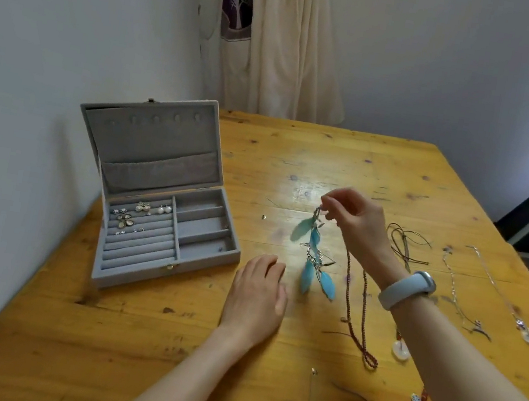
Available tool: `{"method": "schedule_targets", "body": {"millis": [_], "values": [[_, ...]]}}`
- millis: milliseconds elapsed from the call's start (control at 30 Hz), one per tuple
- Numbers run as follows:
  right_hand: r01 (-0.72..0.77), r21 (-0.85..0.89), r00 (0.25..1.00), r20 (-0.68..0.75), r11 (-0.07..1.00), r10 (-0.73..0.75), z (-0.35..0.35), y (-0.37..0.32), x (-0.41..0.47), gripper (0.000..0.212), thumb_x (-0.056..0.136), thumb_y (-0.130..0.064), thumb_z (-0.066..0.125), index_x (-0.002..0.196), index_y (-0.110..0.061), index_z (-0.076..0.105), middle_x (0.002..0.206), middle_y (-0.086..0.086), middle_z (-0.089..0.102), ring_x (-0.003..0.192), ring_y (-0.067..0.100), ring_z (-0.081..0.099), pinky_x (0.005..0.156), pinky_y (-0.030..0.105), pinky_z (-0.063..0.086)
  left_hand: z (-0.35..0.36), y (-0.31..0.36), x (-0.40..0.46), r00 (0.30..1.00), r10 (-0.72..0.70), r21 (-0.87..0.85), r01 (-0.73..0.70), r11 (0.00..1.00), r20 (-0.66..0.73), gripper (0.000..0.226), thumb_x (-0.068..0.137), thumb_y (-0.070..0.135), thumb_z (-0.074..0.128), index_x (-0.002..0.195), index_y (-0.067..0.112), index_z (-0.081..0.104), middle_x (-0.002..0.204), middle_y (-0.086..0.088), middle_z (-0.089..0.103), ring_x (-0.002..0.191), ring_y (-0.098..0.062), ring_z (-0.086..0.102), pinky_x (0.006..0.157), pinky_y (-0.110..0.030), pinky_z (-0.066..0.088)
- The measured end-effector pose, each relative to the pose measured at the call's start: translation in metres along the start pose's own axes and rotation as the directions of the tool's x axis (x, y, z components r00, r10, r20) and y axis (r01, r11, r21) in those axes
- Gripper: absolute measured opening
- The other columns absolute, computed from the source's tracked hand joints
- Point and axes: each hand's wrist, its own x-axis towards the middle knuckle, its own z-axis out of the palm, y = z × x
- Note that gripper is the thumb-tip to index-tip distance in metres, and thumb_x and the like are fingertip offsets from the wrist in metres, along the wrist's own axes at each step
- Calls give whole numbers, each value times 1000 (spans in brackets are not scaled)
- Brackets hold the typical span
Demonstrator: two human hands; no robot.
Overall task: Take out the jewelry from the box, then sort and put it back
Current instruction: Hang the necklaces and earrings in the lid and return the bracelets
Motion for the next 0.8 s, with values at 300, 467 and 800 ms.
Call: {"method": "schedule_targets", "body": {"millis": [300, 467, 800], "values": [[22, -157, 990, -132, 987, -43, -39, -1, -19, 15, 86, -6, 57, 98, -8, 66, 82, -1, 64, 74, 7, 60, 70, 17, 49, -1, 26, 50, 986, -101, -31, 106, 994, 131, 38, 95, 23, 34, 132, 17, 42, 132, -6, 42, 122, -20, 35, 100, -33, 30], [-29, -152, 994, -112, 988, 12, -50, 6, -28, 16, 85, -2, 55, 93, -14, 63, 79, 1, 65, 76, 13, 63, 69, 19, 50, 9, 31, 76, 980, -147, 6, 148, 989, 136, 36, 95, 29, 39, 127, 19, 51, 126, -5, 46, 119, -21, 36, 98, -35, 32], [-137, 58, 989, -50, 989, 140, -50, 2, -23, 21, 81, 0, 58, 84, -19, 65, 80, 6, 69, 73, 14, 66, 72, 22, 54, 5, 29, 90, 956, -224, -192, 259, 947, 187, 13, 87, 21, 52, 93, 19, 63, 103, 2, 60, 104, -18, 52, 95, -39, 38]]}}
